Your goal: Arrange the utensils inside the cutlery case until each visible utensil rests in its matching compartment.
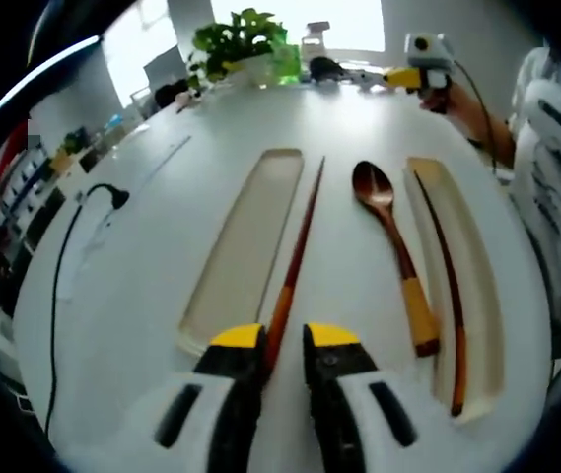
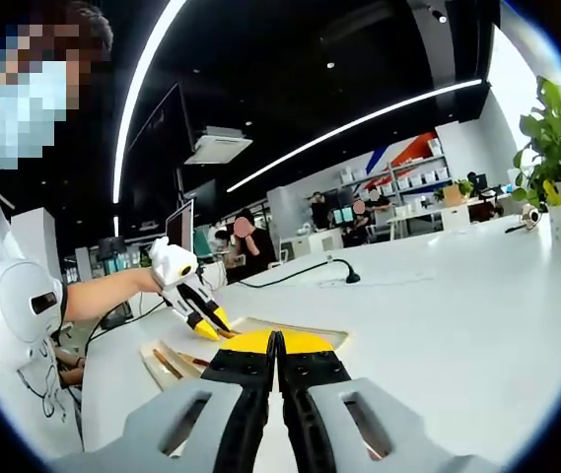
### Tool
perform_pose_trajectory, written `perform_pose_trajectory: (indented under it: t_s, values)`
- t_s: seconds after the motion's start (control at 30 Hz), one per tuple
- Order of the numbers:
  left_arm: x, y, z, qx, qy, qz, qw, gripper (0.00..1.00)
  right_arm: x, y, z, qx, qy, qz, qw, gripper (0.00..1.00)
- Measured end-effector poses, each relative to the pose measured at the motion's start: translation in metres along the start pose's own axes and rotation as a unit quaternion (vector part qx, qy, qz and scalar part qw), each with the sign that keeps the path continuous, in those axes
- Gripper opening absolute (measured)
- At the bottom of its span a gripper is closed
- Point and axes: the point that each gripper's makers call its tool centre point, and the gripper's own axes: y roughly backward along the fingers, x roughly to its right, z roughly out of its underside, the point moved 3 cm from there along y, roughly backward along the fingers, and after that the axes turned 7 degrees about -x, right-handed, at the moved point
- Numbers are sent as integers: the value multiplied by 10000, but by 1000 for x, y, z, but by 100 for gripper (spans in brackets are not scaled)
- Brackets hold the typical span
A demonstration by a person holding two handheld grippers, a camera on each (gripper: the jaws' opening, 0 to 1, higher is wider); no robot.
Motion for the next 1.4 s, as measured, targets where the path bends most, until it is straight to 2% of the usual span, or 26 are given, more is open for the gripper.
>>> perform_pose_trajectory:
  t_s: [0.4, 0.57, 0.7, 0.8, 0.97, 1.27, 1.4]
  values:
    - [4, -1, 0, -33, -91, 76, 9999, 7, -1, 0, 3, -7, -32, -14, 10000, 0]
    - [5, 1, 0, -87, -381, -78, 9992, 7, 0, 1, 3, 8, -72, -14, 10000, 0]
    - [9, 3, 1, -88, -546, -17, 9985, 6, -1, 0, 4, 7, -83, -24, 10000, 0]
    - [11, 5, 2, -169, -728, -82, 9972, 6, -2, 0, 3, 8, -74, -27, 10000, 0]
    - [17, 14, -7, 32, -987, -169, 9950, 6, -5, -2, 2, 5, -48, -38, 10000, 0]
    - [21, 28, -8, 14, -1121, -396, 9929, 5, -8, -1, -1, 23, -25, -69, 10000, 0]
    - [27, 35, -12, 135, -1297, -423, 9906, 5, -10, -1, -2, 29, -8, -78, 10000, 0]
